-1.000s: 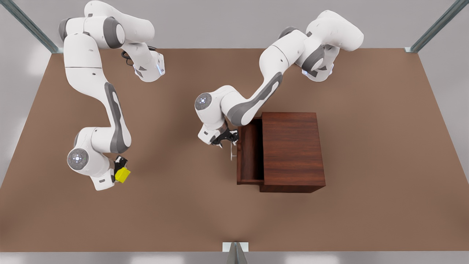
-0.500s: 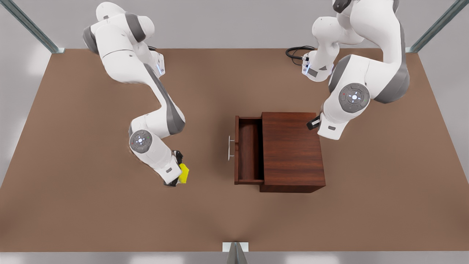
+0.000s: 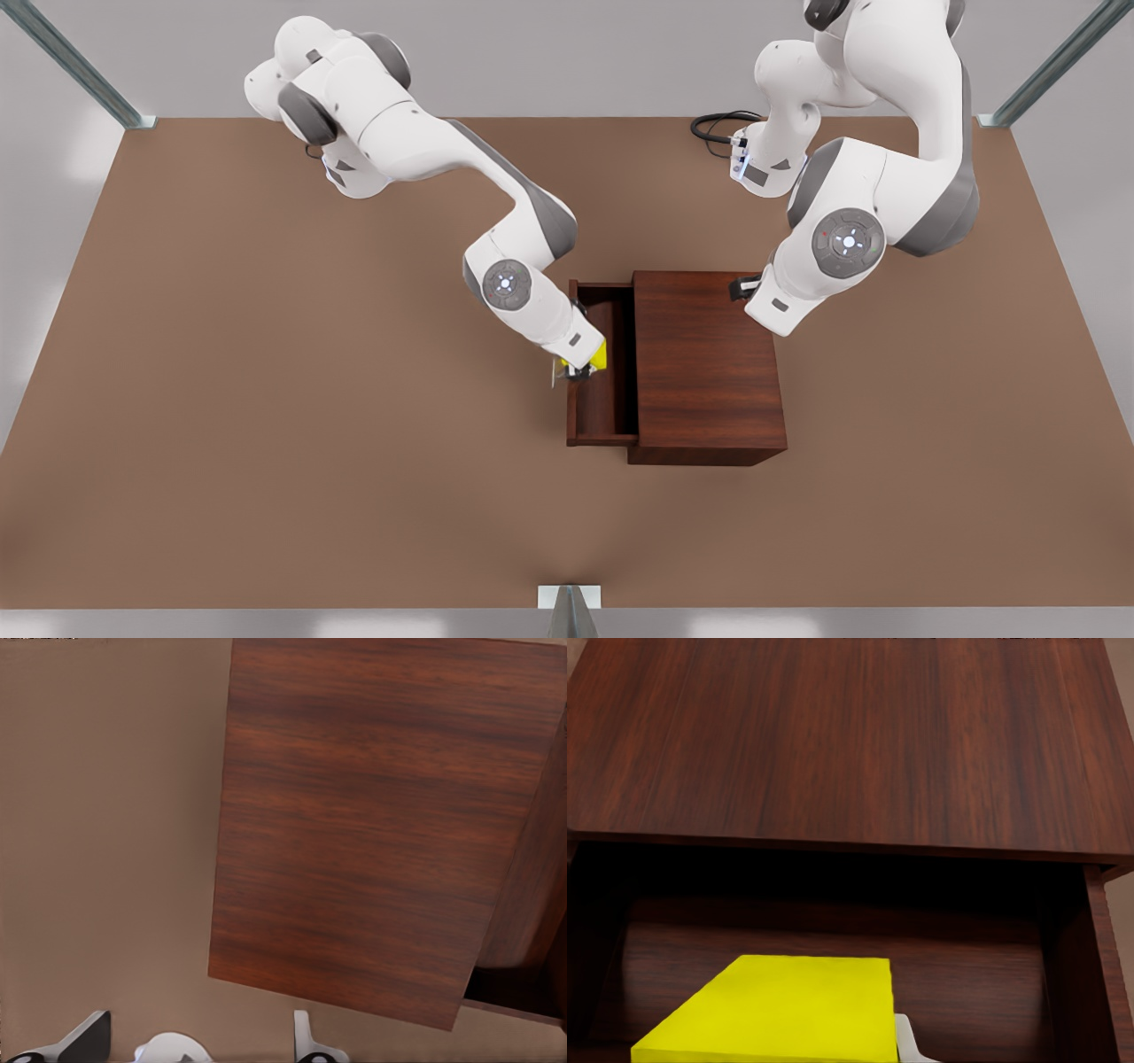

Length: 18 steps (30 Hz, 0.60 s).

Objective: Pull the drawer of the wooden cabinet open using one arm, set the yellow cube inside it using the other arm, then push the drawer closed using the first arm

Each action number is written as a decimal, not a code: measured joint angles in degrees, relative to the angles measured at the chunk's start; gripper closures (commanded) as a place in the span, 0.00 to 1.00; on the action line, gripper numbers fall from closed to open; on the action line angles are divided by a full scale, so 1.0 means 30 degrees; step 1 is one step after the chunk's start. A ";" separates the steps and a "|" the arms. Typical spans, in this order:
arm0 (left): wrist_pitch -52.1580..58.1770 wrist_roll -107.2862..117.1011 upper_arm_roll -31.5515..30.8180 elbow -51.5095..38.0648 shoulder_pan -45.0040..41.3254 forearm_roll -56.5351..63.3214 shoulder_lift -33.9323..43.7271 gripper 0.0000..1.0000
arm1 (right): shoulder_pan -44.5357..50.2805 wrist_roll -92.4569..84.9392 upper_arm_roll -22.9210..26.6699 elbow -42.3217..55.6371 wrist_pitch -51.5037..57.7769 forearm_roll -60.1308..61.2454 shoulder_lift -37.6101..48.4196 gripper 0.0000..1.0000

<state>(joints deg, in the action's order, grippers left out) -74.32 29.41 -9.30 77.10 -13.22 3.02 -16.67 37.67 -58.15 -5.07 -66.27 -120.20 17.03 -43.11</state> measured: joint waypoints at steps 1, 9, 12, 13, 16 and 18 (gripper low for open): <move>0.0014 -0.0221 0.0000 0.0000 0.0007 0.0009 -0.0015 0.00 | 0.0117 0.0101 -0.0001 -0.0003 -0.0050 0.0116 -0.0060 0.51; 0.0056 -0.1610 0.0001 -0.0021 0.0064 0.0026 -0.0020 0.00 | 0.0363 0.0806 -0.0005 -0.0063 -0.0325 0.0295 -0.0457 0.00; 0.0064 -0.1989 0.0000 -0.0049 0.0042 0.0044 -0.0005 0.00 | 0.0308 0.1038 -0.0005 -0.0056 -0.0358 0.0295 -0.0408 0.00; 0.0070 -0.2096 0.0000 -0.0054 0.0027 0.0032 -0.0004 0.47 | 0.0219 0.1104 0.0020 -0.0040 -0.0269 0.0290 -0.0203 0.00; 0.0226 -0.1950 0.0007 -0.0138 -0.0316 -0.0469 -0.0222 0.79 | -0.2799 0.1282 0.0151 -0.0545 0.1735 0.0204 0.1710 0.00; 0.0221 -0.0841 0.0014 -0.0933 -0.1885 -0.1147 -0.1313 0.79 | -0.6461 0.1722 0.0621 -0.0719 0.4281 -0.0129 0.2577 0.00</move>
<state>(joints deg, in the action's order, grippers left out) -73.66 26.89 -9.26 74.31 -18.88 -0.42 -20.61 18.28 -52.98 -3.21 -68.43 -107.35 16.65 -35.38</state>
